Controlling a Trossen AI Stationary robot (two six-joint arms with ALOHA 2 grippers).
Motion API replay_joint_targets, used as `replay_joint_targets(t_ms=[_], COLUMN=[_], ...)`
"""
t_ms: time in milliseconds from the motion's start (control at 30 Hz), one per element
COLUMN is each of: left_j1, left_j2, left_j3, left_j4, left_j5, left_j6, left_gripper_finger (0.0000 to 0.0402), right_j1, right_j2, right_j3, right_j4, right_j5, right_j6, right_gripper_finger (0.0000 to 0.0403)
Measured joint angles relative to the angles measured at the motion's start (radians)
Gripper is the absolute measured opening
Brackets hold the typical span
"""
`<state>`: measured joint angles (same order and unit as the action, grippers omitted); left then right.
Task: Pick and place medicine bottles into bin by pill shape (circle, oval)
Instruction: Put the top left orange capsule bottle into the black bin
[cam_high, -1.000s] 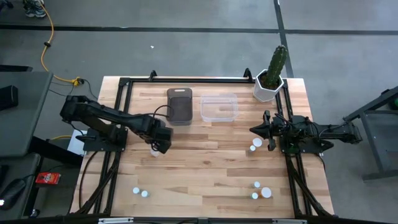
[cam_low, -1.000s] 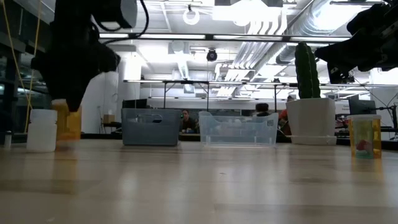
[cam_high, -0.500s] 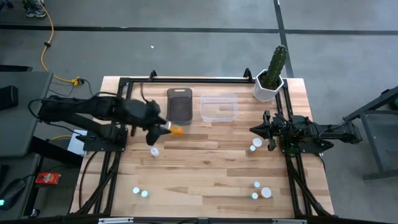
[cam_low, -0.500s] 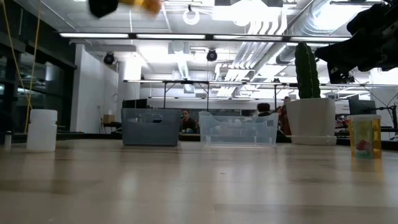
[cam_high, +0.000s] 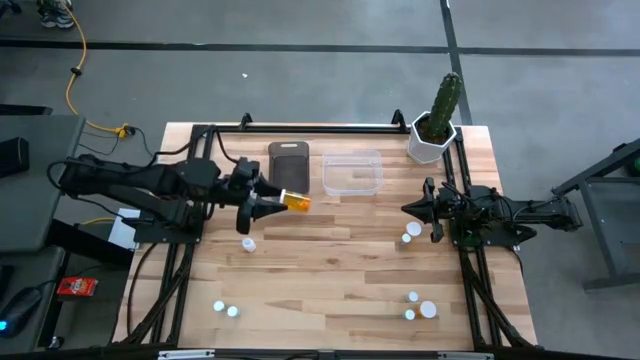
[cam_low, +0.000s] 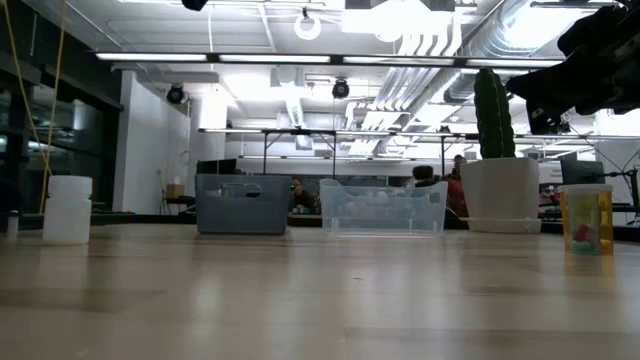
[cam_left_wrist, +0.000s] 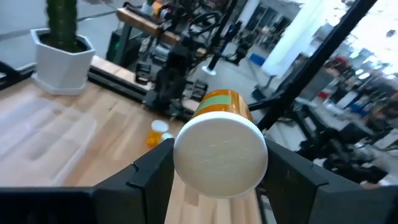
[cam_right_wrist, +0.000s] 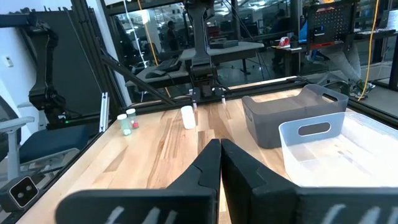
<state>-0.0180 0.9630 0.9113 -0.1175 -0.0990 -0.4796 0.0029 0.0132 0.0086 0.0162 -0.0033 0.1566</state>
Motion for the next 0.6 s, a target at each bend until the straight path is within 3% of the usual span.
replay_joint_targets(t_ms=[300, 467, 600], left_j1=[0.014, 0.137, 0.294], left_j2=[0.0, 0.043, 0.14], left_j3=[0.015, 0.146, 0.29], left_j4=[-0.031, -0.276, -0.545], left_j5=[-0.031, -0.095, -0.063], left_j6=[-0.002, 0.03, 0.083], left_gripper_finger=[0.0193, 0.0193, 0.0193], right_j1=[0.0, 0.0, 0.0], right_j2=[0.0, 0.0, 0.0], right_j3=[0.0, 0.0, 0.0], right_j4=[0.0, 0.0, 0.0], right_j5=[0.0, 0.0, 0.0], right_j6=[0.0, 0.0, 0.0], right_gripper_finger=[0.0005, 0.0005, 0.0005])
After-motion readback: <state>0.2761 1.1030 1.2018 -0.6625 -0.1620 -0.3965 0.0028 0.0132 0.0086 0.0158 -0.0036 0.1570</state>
